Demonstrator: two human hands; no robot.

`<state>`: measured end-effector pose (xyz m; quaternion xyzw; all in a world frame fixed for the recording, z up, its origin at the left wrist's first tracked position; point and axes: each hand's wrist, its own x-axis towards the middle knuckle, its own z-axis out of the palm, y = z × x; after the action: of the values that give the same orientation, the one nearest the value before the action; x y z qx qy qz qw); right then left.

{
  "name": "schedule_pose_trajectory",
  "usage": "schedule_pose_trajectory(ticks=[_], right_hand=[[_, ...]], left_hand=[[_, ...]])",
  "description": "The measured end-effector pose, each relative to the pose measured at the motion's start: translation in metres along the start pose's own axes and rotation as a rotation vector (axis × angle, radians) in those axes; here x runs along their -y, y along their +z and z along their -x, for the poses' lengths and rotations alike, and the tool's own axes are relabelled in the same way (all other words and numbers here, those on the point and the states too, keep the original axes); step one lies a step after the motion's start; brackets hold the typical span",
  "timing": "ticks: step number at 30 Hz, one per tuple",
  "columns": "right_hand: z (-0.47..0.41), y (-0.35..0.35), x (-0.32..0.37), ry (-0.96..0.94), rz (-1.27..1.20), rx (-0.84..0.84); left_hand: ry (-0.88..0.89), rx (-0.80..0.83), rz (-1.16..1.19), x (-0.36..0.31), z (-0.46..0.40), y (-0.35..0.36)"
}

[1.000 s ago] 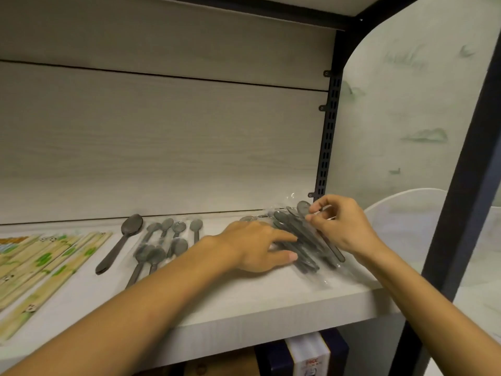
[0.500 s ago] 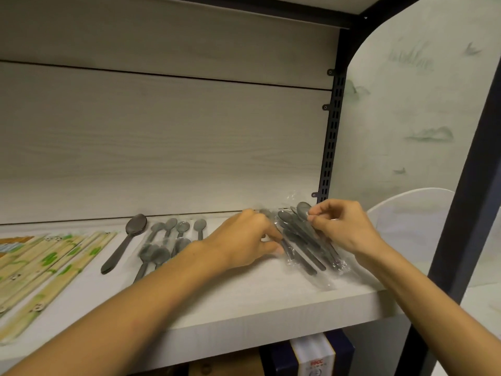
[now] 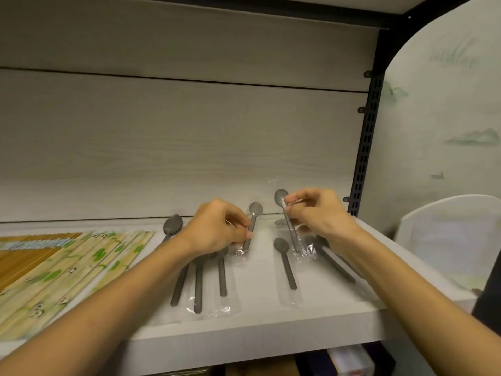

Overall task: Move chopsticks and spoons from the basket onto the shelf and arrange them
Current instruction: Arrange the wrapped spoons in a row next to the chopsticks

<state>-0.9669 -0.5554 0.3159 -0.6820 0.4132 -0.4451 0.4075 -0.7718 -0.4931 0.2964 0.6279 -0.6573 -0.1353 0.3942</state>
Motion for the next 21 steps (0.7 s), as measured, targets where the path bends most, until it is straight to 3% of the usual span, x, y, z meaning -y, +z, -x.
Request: schedule_pose_trajectory(ticks=[5,11,16,21], right_hand=[[-0.022,0.028,0.004,-0.011,0.069,-0.014],[-0.036,0.049,-0.016,0.126,0.034,0.005],[-0.040,0.057,-0.028,-0.047,0.342,0.019],[-0.041,0.054,-0.031,-0.096,0.353,0.051]], left_hand=[[-0.115,-0.095,0.137,0.014,0.001,-0.013],[-0.209,-0.261,0.187,0.033,0.000,-0.016],[-0.172,-0.334,0.184,0.036,-0.002,-0.017],[-0.170,-0.329,0.120,0.036,-0.002,-0.013]])
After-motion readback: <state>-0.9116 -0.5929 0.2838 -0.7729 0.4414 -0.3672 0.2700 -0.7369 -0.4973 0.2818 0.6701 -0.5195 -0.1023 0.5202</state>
